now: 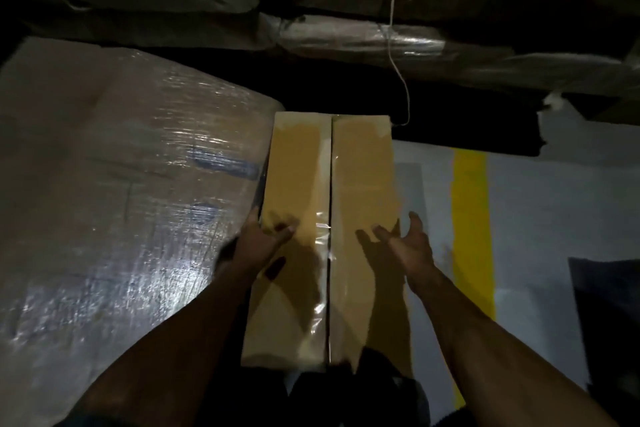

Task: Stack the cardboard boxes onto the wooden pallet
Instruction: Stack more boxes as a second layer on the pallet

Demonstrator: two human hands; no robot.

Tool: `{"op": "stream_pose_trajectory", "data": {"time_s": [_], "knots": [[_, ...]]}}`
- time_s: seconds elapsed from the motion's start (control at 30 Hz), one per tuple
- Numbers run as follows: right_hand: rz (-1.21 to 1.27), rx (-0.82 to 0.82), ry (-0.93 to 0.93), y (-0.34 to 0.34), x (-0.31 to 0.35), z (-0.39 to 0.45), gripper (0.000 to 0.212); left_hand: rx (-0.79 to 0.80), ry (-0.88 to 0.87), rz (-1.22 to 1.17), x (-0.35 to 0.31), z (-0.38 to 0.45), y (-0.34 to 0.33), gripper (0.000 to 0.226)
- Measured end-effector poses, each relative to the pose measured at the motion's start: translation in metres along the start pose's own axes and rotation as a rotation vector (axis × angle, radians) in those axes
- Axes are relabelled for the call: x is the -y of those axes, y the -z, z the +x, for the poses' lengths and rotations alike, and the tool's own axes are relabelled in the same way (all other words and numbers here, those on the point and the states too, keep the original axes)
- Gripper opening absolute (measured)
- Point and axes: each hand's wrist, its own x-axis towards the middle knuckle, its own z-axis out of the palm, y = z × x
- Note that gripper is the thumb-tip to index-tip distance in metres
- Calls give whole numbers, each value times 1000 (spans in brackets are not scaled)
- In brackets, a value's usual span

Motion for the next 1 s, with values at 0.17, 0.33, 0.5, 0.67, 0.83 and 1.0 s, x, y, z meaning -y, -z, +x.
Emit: {"op": "stream_pose_trajectory", "data": {"time_s": [0.17,0.33,0.5,0.67,0.83,1.0], "knots": [[-9,9,1,-28,-15,41,109,40,-24,-95,31,39,-10,80],[-59,-64,-20,-37,-21,46,99,21,33,-97,43,44,-21,63],[-86,-65,-34,-33,-18,34,99,-3,42,-31,33,28,-18,75],[-86,-72,-63,-12,-6,-6,99,-31,6,-3,10,-10,-2,68],[-68,-101,-69,32,26,-74,93,17,-16,-68,-41,-68,21,72],[-49,-125,-72,93,66,-166,88,79,-9,-98,-111,-140,52,87]]}}
